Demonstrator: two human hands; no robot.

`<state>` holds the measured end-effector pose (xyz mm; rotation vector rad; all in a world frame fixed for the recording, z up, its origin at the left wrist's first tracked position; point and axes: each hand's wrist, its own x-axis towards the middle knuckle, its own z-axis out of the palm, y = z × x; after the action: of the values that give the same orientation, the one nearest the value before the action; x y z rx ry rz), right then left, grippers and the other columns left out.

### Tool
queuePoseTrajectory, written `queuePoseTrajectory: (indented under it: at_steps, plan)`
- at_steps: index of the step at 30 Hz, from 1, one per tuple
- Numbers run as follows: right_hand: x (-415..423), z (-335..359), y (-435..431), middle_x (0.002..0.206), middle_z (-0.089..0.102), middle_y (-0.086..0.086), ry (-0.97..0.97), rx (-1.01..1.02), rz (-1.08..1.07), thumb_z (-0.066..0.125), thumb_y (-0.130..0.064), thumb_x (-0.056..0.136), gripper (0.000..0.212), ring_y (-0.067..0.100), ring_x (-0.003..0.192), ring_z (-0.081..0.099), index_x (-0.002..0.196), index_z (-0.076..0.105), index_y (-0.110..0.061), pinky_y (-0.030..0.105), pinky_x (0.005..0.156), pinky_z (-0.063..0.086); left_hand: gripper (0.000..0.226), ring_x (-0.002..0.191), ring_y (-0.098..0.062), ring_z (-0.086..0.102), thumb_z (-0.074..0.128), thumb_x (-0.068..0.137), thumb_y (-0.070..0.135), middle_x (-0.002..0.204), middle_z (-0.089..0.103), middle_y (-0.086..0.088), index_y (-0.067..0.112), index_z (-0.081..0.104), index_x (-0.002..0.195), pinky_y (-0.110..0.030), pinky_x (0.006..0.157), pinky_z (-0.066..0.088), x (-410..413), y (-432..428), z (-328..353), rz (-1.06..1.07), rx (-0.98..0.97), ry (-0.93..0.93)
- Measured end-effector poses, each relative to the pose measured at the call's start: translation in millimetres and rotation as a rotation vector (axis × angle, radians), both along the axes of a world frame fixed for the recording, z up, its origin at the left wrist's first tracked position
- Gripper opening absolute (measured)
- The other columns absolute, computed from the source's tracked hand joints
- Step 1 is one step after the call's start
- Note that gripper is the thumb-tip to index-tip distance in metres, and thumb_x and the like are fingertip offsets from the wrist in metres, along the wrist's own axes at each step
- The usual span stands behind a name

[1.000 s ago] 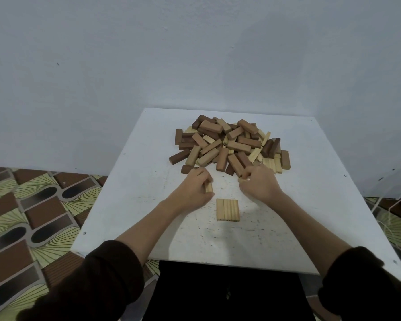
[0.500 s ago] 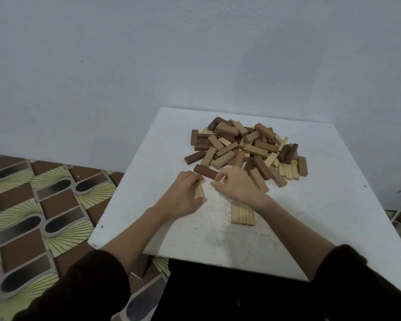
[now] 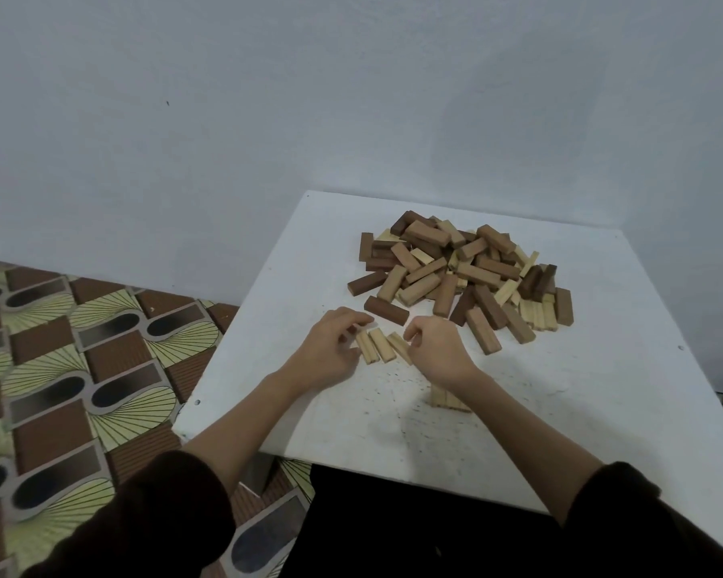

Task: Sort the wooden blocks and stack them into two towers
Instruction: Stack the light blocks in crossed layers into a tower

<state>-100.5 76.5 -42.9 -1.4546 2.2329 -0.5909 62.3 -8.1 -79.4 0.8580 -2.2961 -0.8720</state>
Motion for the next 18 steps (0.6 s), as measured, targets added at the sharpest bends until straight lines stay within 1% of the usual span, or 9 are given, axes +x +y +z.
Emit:
queuePoseTrajectory:
  at_steps: [3, 5, 6, 8, 10, 12, 14, 15, 18]
  plan:
    - [4.4, -2.5, -4.5, 0.092, 0.060, 0.006, -0.036, -0.049, -0.049, 0.045, 0.008, 0.083, 0.026, 0.023, 0.083, 0.059, 0.091, 0.066, -0.006, 0.037, 0.072, 0.052, 0.043, 0.092, -0.011, 0.050, 0.071, 0.072, -0.004, 0.104, 0.061, -0.003, 0.009, 0.063, 0.112, -0.003, 0.077, 0.035, -3.1, -0.2, -1.0, -0.024, 0.002, -0.010]
    - [6.5, -4.8, -8.1, 0.097, 0.061, 0.007, -0.081, -0.083, -0.065, 0.044, 0.005, 0.085, 0.026, 0.023, 0.085, 0.058, 0.094, 0.066, -0.006, 0.034, 0.071, 0.050, 0.044, 0.089, -0.012, 0.050, 0.074, 0.071, -0.003, 0.102, 0.059, -0.002, 0.008, 0.063, 0.112, -0.003, 0.076, 0.035, -4.5, -0.3, -1.2, -0.022, 0.003, -0.007]
    - [7.2, -5.6, -9.1, 0.099, 0.060, 0.007, -0.111, -0.093, -0.056, 0.046, 0.004, 0.085, 0.025, 0.022, 0.086, 0.057, 0.097, 0.066, -0.007, 0.032, 0.071, 0.049, 0.045, 0.087, -0.012, 0.050, 0.075, 0.071, -0.004, 0.101, 0.057, -0.002, 0.007, 0.062, 0.112, -0.004, 0.075, 0.036, -4.8, -0.4, -1.3, -0.021, 0.009, -0.005]
    - [6.7, -4.5, -7.9, 0.101, 0.058, 0.004, -0.160, -0.098, 0.000, 0.057, -0.004, 0.084, 0.023, 0.017, 0.088, 0.054, 0.105, 0.063, -0.010, 0.025, 0.072, 0.045, 0.047, 0.078, -0.009, 0.049, 0.076, 0.070, -0.003, 0.100, 0.054, -0.001, 0.006, 0.061, 0.113, -0.006, 0.071, 0.038, -4.9, -0.4, -1.4, -0.022, 0.022, 0.003]
    - [4.7, -2.1, -5.0, 0.107, 0.055, 0.001, -0.169, -0.058, 0.103, 0.070, -0.017, 0.077, 0.040, 0.015, 0.096, 0.049, 0.115, 0.057, -0.011, 0.025, 0.077, 0.041, 0.051, 0.075, -0.005, 0.049, 0.078, 0.069, 0.001, 0.102, 0.051, -0.001, 0.005, 0.060, 0.117, -0.006, 0.068, 0.038, -3.8, -1.0, -1.9, -0.029, 0.017, 0.008]
    - [4.2, -2.2, -3.1, 0.114, 0.050, 0.001, -0.093, -0.010, 0.211, 0.075, -0.022, 0.074, 0.055, 0.019, 0.104, 0.040, 0.123, 0.052, -0.013, 0.029, 0.085, 0.038, 0.059, 0.080, -0.001, 0.050, 0.080, 0.069, 0.005, 0.107, 0.049, -0.001, 0.005, 0.056, 0.123, -0.006, 0.068, 0.038, -2.8, -1.7, -4.3, -0.046, 0.010, 0.006]
    - [4.7, -5.8, -2.7, 0.121, 0.047, 0.001, -0.026, -0.006, 0.283, 0.074, -0.017, 0.074, 0.060, 0.022, 0.108, 0.035, 0.128, 0.048, -0.016, 0.030, 0.086, 0.034, 0.065, 0.085, -0.001, 0.050, 0.082, 0.067, 0.008, 0.110, 0.053, -0.003, 0.005, 0.054, 0.126, -0.005, 0.071, 0.037, -3.3, -0.7, -6.5, -0.065, 0.008, 0.002]
    - [4.7, -8.1, -3.0, 0.123, 0.047, 0.000, -0.025, -0.017, 0.303, 0.073, -0.015, 0.075, 0.060, 0.023, 0.109, 0.035, 0.129, 0.048, -0.016, 0.030, 0.085, 0.033, 0.066, 0.085, -0.001, 0.050, 0.083, 0.066, 0.009, 0.110, 0.055, -0.005, 0.006, 0.055, 0.126, -0.005, 0.072, 0.037, -4.1, 0.2, -7.9, -0.073, 0.004, 0.002]
    - [3.4, -11.8, -2.8, 0.126, 0.046, 0.000, -0.093, -0.041, 0.305, 0.071, -0.011, 0.076, 0.062, 0.022, 0.110, 0.034, 0.132, 0.046, -0.018, 0.028, 0.085, 0.031, 0.068, 0.081, 0.000, 0.048, 0.085, 0.064, 0.013, 0.107, 0.058, -0.005, 0.009, 0.055, 0.125, -0.006, 0.070, 0.035, -4.8, 2.2, -9.6, -0.068, 0.011, -0.013]
